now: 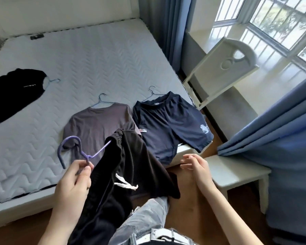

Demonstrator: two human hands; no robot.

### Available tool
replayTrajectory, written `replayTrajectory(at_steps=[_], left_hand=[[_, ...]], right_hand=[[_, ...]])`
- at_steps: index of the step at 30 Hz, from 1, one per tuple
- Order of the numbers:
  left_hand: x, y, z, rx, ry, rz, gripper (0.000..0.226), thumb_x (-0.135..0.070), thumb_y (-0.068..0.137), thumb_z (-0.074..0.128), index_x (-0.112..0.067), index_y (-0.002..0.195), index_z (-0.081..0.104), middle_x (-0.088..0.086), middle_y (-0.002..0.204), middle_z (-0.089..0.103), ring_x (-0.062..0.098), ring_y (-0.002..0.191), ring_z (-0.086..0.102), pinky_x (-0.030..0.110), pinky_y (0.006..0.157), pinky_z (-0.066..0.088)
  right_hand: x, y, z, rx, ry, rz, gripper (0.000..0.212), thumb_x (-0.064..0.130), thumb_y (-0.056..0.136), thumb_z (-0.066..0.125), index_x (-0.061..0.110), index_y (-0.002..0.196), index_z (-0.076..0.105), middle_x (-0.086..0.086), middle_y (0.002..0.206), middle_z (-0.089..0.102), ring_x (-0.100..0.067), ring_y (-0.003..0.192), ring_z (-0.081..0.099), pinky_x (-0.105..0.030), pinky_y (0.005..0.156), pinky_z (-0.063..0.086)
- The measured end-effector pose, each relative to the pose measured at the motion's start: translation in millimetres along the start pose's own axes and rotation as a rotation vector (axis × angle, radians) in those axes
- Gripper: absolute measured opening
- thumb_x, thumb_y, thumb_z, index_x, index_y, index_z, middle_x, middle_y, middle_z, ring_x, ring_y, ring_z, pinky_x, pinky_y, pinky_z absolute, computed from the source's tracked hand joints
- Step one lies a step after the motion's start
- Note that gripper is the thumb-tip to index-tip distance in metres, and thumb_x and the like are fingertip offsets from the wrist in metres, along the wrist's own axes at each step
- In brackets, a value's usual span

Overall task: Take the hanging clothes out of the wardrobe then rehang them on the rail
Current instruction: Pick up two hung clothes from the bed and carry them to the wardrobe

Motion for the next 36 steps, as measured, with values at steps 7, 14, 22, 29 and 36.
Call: replayTrajectory(at_steps=[7, 14, 22, 29, 36], left_hand=[[-24, 99, 25, -0.093, -0.169, -0.121, 0.022, -0.012, 0.102, 0.044, -0.018, 0.086, 0.058, -0.011, 0.051, 0.025, 0.006, 0.041, 0.019, 0.014, 0.040, 0.016], [-9, 194, 62, -0.187, -0.259, -0.308, 0.017, -0.013, 0.102, 0.043, -0.012, 0.091, 0.056, -0.005, 0.057, 0.024, 0.003, 0.040, 0.021, 0.019, 0.042, 0.009], [43, 307, 124, -0.328, -0.184, -0.479, 0.021, -0.012, 0.103, 0.041, -0.016, 0.090, 0.057, -0.009, 0.052, 0.023, 0.003, 0.038, 0.018, 0.019, 0.046, 0.009], [82, 386, 170, -0.400, -0.110, -0.568, 0.021, -0.012, 0.100, 0.045, -0.017, 0.084, 0.058, -0.005, 0.056, 0.022, 0.009, 0.044, 0.017, 0.013, 0.040, 0.015], [94, 416, 183, -0.366, -0.019, -0.600, 0.013, -0.016, 0.099, 0.047, -0.014, 0.089, 0.056, -0.004, 0.057, 0.022, 0.015, 0.048, 0.018, 0.020, 0.045, 0.017]], right_hand=[[82, 155, 60, 0.126, -0.102, -0.034, 0.025, 0.004, 0.094, 0.042, 0.004, 0.091, 0.067, -0.014, 0.078, 0.068, -0.028, 0.072, 0.065, -0.034, 0.070, 0.052], [135, 310, 127, 0.185, -0.224, 0.006, 0.023, 0.007, 0.093, 0.044, 0.001, 0.099, 0.066, -0.013, 0.083, 0.068, -0.023, 0.068, 0.064, -0.025, 0.063, 0.054], [67, 538, 219, 0.252, -0.273, 0.222, 0.024, 0.004, 0.092, 0.041, 0.000, 0.104, 0.061, -0.018, 0.094, 0.064, -0.022, 0.066, 0.061, -0.029, 0.061, 0.051], [-30, 679, 288, 0.239, -0.226, 0.478, 0.040, 0.007, 0.096, 0.043, -0.007, 0.134, 0.044, -0.013, 0.104, 0.054, -0.025, 0.080, 0.061, -0.027, 0.067, 0.054], [-64, 730, 326, 0.151, 0.075, 0.673, 0.037, 0.026, 0.097, 0.046, 0.005, 0.127, 0.049, -0.007, 0.119, 0.056, -0.020, 0.098, 0.058, -0.030, 0.099, 0.046]])
Point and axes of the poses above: each hand's wrist, its own y-axis towards the middle knuckle, its own z-axis out of the palm, x = y × z, the point moved 5 cm from there along y, towards the middle knuckle
